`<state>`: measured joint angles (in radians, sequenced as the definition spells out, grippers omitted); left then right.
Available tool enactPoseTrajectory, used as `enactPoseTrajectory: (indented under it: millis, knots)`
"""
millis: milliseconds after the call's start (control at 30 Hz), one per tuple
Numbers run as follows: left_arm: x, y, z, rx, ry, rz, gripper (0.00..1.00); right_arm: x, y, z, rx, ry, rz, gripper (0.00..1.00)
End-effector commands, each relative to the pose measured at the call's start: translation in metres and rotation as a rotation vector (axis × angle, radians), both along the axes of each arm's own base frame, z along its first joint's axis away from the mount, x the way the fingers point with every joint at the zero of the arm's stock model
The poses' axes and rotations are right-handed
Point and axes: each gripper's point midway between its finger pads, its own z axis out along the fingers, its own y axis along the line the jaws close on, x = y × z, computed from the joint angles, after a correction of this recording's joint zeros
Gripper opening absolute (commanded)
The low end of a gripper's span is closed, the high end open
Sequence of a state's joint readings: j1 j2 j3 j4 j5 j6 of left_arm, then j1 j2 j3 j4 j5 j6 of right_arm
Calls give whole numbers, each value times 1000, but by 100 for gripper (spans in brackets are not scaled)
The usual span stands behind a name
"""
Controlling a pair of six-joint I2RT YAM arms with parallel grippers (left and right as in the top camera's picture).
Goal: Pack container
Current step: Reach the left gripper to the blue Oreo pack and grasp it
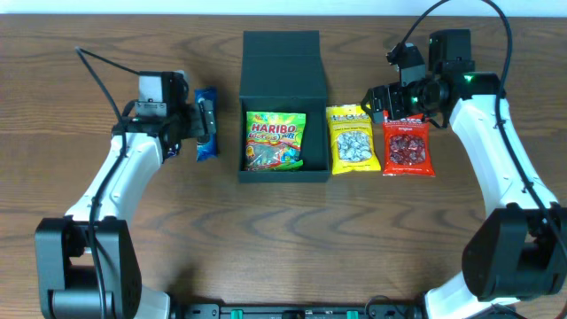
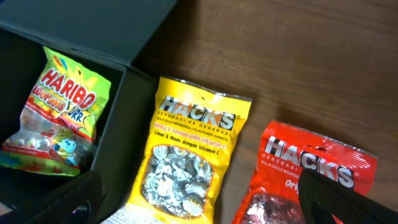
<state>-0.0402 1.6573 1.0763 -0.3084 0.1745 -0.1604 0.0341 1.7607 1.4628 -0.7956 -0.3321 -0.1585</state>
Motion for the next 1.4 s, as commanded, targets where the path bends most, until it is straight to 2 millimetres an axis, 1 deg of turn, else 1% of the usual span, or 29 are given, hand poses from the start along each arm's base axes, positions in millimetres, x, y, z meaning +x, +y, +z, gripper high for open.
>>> enactPoseTrajectory:
  millis: [0,167,200,300,400,433,467,567,667,767,867,933,1000,1133,1167,1200,1267,1367]
  knots:
    - [8,7,-15,14,27,29,95,-2,-3,-7,-5,23,-5,99]
    - [9,5,-41,13,74,21,95,-2,-3,-7,6,31,-27,99]
    - [8,5,-50,14,94,20,95,-2,-3,-7,6,31,-27,99]
    - [7,4,-62,10,119,18,96,-2,-3,-7,6,31,-27,99]
    - [9,0,-69,-8,123,6,100,-2,-3,-7,6,30,-27,99]
    - [9,-2,-71,-16,123,1,92,-1,-3,-7,6,30,-27,99]
    - [10,-4,-72,-23,123,-4,89,-1,-3,-7,6,30,-27,99]
    - [12,-7,-77,-20,122,-12,87,-1,-5,-8,-4,29,-32,99]
    - [13,-9,-79,-19,120,-17,82,-1,-5,-8,-4,29,-32,99]
    - [11,-10,-84,-19,135,-20,78,-1,-5,-8,-4,28,-32,99]
    - [10,-11,-87,-20,144,-20,76,-1,-5,-8,-4,27,-32,99]
    - [9,-11,-88,-19,145,-21,72,0,-5,-7,-4,25,-32,99]
    - [9,-11,-88,-20,148,-19,65,0,-5,-7,-4,22,-32,99]
    - [8,-13,-88,-47,156,10,45,1,-6,-7,-11,22,-36,99]
    - [8,-13,-88,-51,157,14,39,1,-7,-8,-19,21,-41,99]
    - [8,-13,-88,-52,158,16,36,1,-10,-9,-32,23,-53,99]
    - [8,-13,-88,-52,161,16,34,3,-19,-11,-64,29,-101,99]
    - [7,-13,-87,-52,164,16,31,2,-37,-15,-124,47,-192,99]
